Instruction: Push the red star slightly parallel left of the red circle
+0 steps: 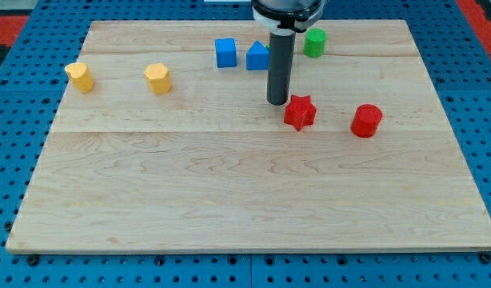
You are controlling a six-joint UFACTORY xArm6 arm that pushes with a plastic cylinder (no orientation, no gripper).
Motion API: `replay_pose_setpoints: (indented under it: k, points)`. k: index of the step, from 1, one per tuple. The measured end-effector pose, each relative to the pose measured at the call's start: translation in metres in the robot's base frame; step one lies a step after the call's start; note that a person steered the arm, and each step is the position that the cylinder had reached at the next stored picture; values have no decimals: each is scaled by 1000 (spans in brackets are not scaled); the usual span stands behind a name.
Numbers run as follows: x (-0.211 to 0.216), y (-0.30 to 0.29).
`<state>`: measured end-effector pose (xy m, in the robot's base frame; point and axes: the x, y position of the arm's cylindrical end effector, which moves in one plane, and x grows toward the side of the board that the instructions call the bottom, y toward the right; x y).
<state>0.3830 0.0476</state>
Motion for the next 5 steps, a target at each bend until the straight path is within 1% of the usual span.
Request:
replay_pose_setpoints:
  k: [1,2,3,4,5]
  points:
    - [4,17]
    - [11,18]
    - [22,18]
    - [20,6]
    - [-26,-34]
